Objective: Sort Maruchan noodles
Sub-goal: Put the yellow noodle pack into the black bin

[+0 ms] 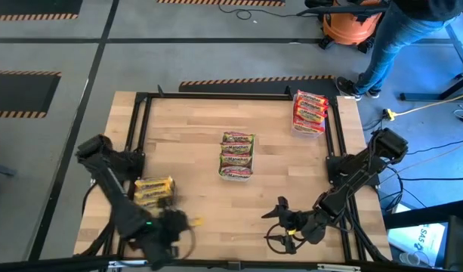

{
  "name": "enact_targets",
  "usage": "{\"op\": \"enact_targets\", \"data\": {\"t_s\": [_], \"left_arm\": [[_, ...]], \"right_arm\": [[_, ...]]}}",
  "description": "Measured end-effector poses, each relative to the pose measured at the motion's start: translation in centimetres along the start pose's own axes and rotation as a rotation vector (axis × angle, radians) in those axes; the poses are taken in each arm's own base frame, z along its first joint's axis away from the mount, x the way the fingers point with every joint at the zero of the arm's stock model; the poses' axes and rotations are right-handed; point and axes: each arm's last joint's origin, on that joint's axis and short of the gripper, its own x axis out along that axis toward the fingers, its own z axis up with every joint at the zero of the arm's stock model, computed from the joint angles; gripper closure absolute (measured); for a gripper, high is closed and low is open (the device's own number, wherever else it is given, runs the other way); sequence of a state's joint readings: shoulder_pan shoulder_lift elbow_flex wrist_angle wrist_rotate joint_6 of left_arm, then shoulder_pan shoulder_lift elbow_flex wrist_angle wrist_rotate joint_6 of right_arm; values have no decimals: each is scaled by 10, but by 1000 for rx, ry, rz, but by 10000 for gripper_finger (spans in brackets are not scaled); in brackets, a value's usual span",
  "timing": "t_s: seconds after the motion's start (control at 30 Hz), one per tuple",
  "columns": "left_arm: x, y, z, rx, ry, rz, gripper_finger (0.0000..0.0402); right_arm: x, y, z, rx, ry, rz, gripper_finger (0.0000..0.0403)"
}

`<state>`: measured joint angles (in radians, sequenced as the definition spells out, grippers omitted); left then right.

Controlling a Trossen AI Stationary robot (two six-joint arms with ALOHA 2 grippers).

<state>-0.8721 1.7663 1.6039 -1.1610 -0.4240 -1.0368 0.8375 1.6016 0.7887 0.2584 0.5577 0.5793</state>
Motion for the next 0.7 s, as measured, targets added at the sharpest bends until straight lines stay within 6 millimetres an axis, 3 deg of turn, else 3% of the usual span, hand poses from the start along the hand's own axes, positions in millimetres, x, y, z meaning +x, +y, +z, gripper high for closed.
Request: {"op": "enact_targets", "data": {"t_s": [0.2, 0.4, 0.7], "left_arm": [[-42, 14, -40, -99, 30, 96, 278], [-61, 16, -70, -156, 39, 135, 278], [-41, 26, -113, -181, 22, 195, 277]], "right_arm": [[0, 0, 0, 0, -5, -8, 104], [0, -1, 0, 0, -14, -24, 104], [3, -4, 2, 8, -16, -33, 104]]}}
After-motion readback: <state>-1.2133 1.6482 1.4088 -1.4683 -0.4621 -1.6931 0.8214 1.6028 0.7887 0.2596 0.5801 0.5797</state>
